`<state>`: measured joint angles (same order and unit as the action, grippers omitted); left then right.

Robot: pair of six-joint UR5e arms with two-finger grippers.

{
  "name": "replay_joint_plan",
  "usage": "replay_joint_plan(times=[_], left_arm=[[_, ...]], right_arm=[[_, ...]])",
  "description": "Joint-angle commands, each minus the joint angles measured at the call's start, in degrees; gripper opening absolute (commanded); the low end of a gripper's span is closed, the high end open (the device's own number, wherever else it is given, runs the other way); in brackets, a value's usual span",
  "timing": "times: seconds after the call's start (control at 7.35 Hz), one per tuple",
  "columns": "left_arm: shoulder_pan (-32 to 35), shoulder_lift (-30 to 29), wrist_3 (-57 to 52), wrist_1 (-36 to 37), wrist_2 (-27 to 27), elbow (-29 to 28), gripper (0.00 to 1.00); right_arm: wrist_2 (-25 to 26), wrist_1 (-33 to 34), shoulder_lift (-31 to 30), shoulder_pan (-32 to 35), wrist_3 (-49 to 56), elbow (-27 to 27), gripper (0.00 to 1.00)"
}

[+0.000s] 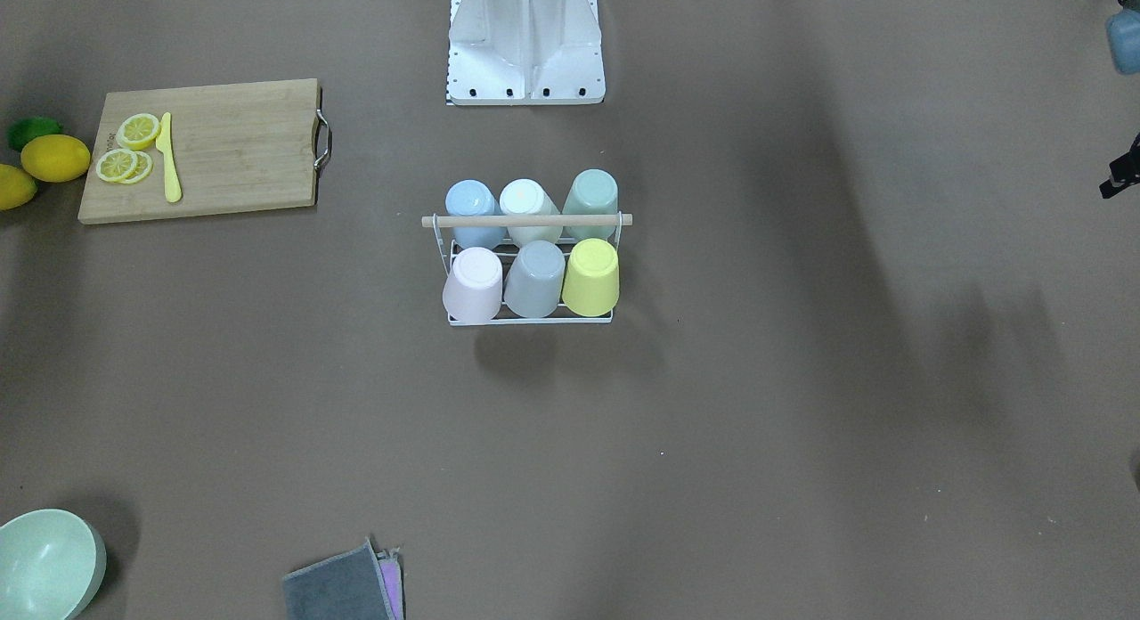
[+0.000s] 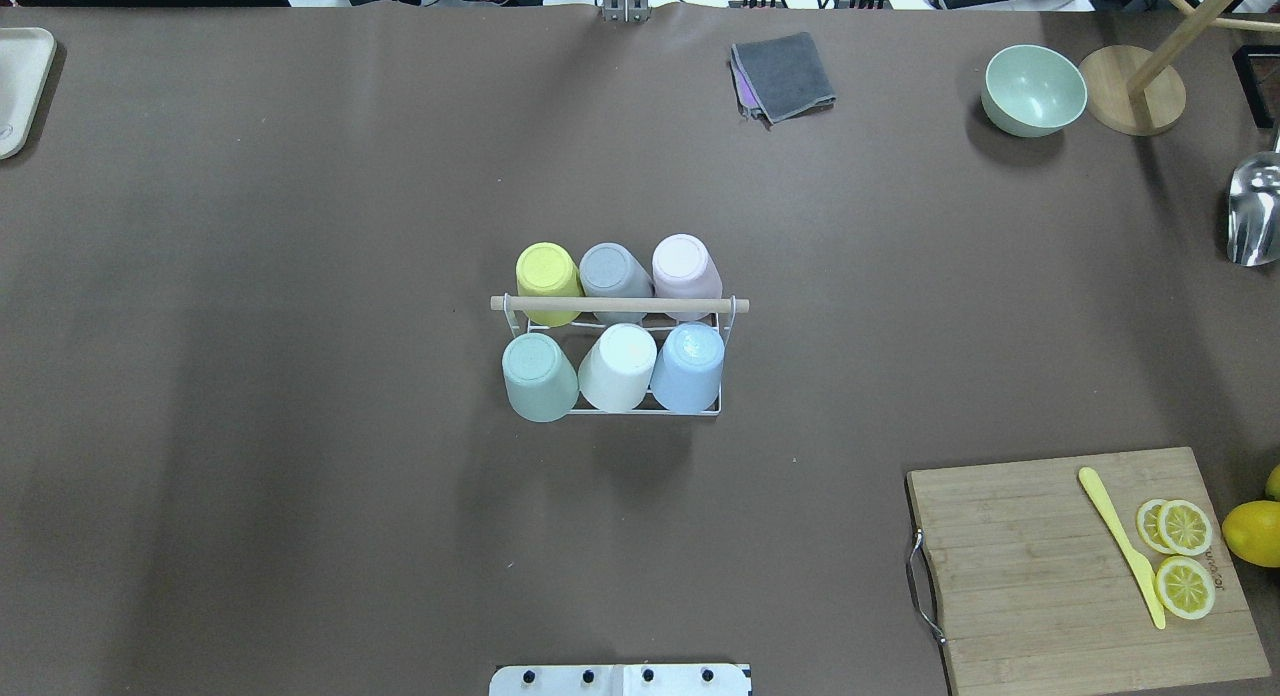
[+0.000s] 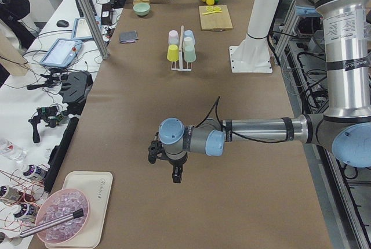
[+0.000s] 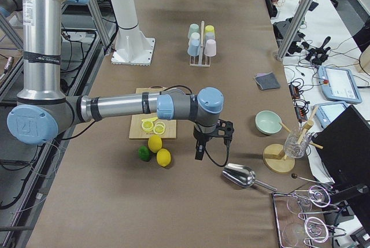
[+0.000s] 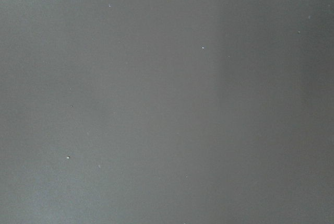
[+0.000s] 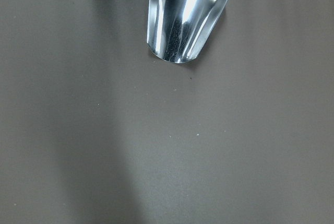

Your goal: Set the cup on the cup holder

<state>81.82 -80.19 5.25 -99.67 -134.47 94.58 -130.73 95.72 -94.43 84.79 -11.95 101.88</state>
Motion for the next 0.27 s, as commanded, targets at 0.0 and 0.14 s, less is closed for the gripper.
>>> replay_joint_plan(times=[0.0,0.14], left_arm=[[0.0,0.0,-0.1,0.0,0.0,0.0,0.97],[-0.1,0.0,0.0,0.0,0.0,0.0,0.97]], right_arm=[[0.0,0.0,0.6,0.0,-0.1,-0.5,0.94],[0.0,0.0,0.8,0.0,-0.1,-1.2,0.96]])
